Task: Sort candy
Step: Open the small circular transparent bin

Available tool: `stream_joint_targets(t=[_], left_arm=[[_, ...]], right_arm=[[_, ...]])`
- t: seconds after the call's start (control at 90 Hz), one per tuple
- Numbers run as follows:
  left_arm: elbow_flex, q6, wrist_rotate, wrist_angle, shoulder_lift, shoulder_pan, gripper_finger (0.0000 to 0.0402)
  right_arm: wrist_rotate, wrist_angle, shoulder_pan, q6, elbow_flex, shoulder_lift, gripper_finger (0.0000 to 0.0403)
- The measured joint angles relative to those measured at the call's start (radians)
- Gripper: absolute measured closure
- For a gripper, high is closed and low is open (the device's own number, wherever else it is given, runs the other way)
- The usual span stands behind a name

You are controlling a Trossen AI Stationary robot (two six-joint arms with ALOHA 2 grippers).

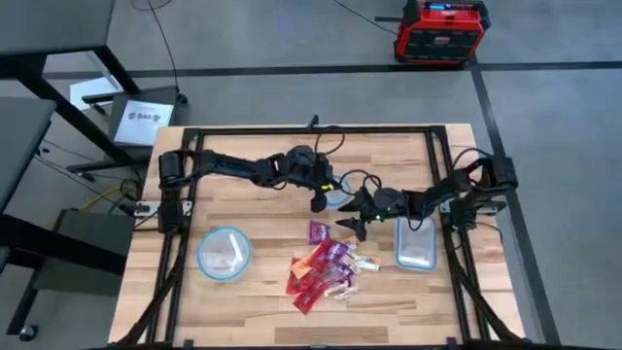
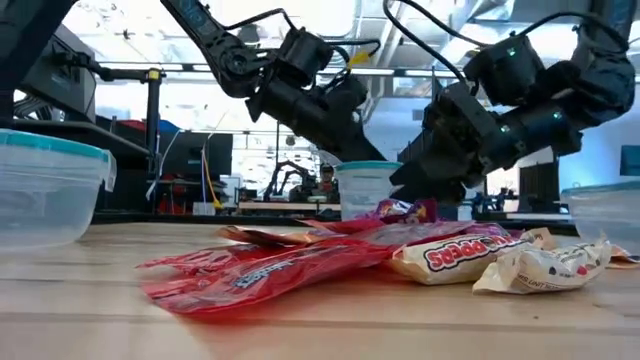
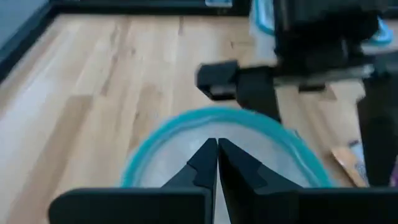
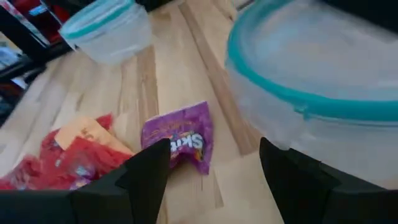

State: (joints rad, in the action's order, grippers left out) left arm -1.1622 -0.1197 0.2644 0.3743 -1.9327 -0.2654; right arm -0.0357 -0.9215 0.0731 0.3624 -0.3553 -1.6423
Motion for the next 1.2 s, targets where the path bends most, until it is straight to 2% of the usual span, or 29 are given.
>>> stream_joint_targets(t=[0.378,0.644,0.756,0.856,1.2], left_arm=[[-0.001,-0.049,0.024,-0.088,0.003,0.009,0.0402],[-0.006,-0.059,-0.004,-0.075,-0.058,0.051,0.0402],[-0.005,-0.059,-0.003,-0.079,-0.061,0.055,0.0402],[-0.003,-0.071,-0.002,-0.080,-0.062,0.056,0.0402],[-0.016,-0.040,-0.008,-0.079,-0.063,0.056,0.0402]], right_arm=[[-0.077,-0.092,0.040,-0.012,0.002,0.002,0.0172],[-0.126,-0.276,0.034,-0.012,0.018,-0.097,0.0189],[-0.125,-0.413,0.021,-0.012,0.056,-0.153,0.0198],[-0.117,-0.663,0.017,-0.030,0.082,-0.177,0.0205],[-0.121,-0.592,-0.043,-0.054,0.103,-0.155,0.0211]])
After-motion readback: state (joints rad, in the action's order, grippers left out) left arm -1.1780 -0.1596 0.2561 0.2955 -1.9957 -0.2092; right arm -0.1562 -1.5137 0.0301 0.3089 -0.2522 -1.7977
